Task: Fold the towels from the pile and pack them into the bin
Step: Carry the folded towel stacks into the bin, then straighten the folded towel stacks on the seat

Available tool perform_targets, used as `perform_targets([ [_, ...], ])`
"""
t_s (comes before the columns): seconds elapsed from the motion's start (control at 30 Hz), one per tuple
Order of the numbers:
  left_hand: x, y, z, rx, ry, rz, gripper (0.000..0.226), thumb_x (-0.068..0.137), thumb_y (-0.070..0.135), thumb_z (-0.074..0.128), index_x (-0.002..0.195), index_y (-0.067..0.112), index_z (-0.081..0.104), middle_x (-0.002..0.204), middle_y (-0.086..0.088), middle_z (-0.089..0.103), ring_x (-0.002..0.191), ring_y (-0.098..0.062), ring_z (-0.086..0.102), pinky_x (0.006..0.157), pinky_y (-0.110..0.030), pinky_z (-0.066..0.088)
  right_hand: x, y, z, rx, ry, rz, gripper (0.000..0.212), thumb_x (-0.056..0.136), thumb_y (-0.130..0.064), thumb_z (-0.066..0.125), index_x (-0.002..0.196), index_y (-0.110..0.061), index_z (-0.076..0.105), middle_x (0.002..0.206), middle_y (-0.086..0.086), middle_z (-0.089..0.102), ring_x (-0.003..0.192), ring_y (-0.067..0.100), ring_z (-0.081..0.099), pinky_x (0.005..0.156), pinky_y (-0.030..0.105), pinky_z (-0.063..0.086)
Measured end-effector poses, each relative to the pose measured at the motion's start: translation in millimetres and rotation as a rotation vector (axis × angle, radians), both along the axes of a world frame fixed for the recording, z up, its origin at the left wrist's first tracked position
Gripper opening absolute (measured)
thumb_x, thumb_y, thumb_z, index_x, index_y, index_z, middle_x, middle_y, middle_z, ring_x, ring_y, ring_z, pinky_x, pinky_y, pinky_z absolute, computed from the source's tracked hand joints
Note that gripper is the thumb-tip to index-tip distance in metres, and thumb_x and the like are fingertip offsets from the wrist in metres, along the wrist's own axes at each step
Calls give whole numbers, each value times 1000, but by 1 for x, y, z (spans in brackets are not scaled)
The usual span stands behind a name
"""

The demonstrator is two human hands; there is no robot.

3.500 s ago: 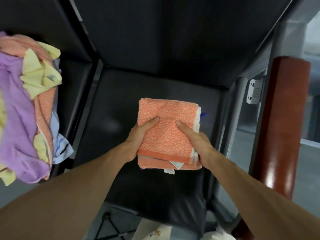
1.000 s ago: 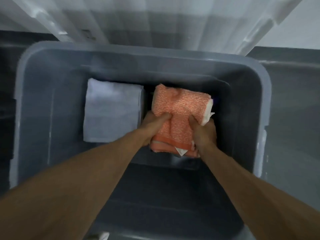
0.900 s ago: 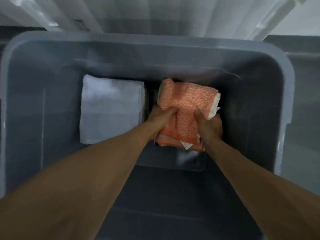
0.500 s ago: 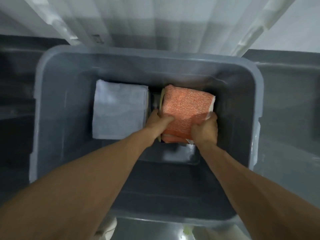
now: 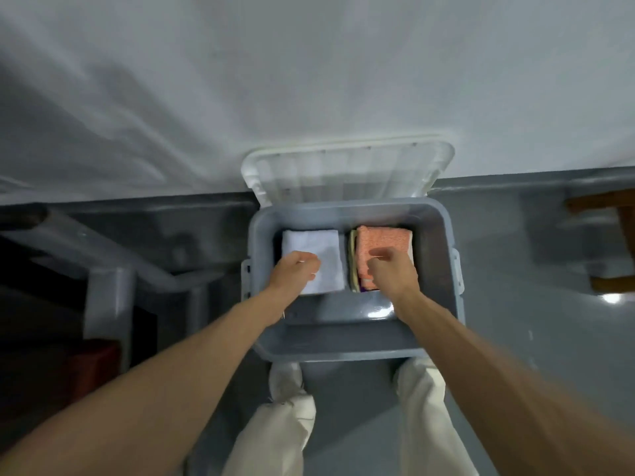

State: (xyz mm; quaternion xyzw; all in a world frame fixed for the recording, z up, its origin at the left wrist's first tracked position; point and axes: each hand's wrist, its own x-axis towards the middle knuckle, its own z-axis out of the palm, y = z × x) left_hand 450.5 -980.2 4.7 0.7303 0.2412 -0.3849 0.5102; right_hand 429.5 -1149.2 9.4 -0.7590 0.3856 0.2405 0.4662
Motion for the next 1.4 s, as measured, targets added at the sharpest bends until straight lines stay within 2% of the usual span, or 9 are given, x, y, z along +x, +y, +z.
perform_targets([
  [0.07, -3, 17, 52, -13, -45, -4, 9, 89, 27, 58, 89, 19, 62, 98, -5, 67, 92, -18, 63, 94, -37, 46, -3, 19, 48, 34, -29, -42, 27, 87, -11, 53, 111, -14, 64, 104, 9, 67, 98, 27, 63, 90, 42, 52],
  [0.17, -16, 39, 130, -28, -123, 55, 13, 93, 21, 54, 95, 14, 65, 92, -5, 68, 89, -17, 63, 84, -30, 48, -16, 48, 128, 118, -98, -85, 21, 83, -3, 54, 73, -21, 57, 66, -1, 55, 63, 15, 53, 57, 27, 44],
  [0.27, -36, 62, 197, -54, -174, 116, 16, 95, 16, 52, 99, 10, 66, 92, -7, 68, 86, -17, 62, 72, -21, 47, -30, 74, 192, 129, -166, -52, 26, 78, -5, 56, 59, -23, 51, 59, -6, 50, 62, 18, 47, 58, 30, 38],
  [0.33, -51, 75, 235, -69, -194, 139, 14, 94, 15, 53, 93, 13, 66, 90, -7, 69, 87, -18, 64, 76, -23, 50, -46, 85, 234, 147, -220, -32, 18, 80, -8, 56, 67, -21, 60, 65, -3, 56, 69, 19, 51, 65, 36, 41],
  [0.4, -69, 87, 270, -73, -252, 138, 13, 94, 15, 53, 94, 16, 66, 89, -6, 70, 85, -17, 65, 76, -23, 50, -63, 92, 274, 175, -240, -7, 14, 86, -10, 56, 92, -17, 67, 79, 0, 62, 74, 15, 56, 71, 32, 47],
  [0.5, -109, 108, 324, -59, -408, 164, 15, 96, 12, 49, 103, 14, 62, 84, -1, 69, 80, -14, 65, 70, -21, 46, -102, 96, 326, 211, -296, 8, 25, 90, -8, 56, 113, -5, 64, 89, 6, 63, 79, 16, 59, 76, 33, 52],
  [0.77, -250, 146, 435, -26, -641, 85, 16, 98, 17, 50, 108, 13, 63, 91, -2, 68, 83, -11, 64, 76, -19, 48, -241, 107, 407, 198, -459, 131, 21, 92, -6, 56, 111, -4, 64, 96, 9, 63, 75, 14, 59, 86, 39, 54],
  [0.93, -303, 176, 485, 39, -672, 20, 21, 97, 31, 53, 104, 15, 66, 98, -2, 71, 93, -16, 67, 91, -35, 50, -292, 126, 448, 187, -499, 207, 18, 92, -7, 54, 106, -7, 66, 85, 2, 61, 71, 10, 55, 63, 21, 51],
  [1.4, -358, 351, 566, 154, -791, 138, 30, 98, 40, 47, 101, 20, 69, 96, -5, 74, 95, -19, 69, 95, -40, 50, -278, 278, 516, 242, -676, 501, 12, 92, -14, 59, 101, -13, 67, 89, -1, 65, 80, 14, 62, 76, 31, 54],
])
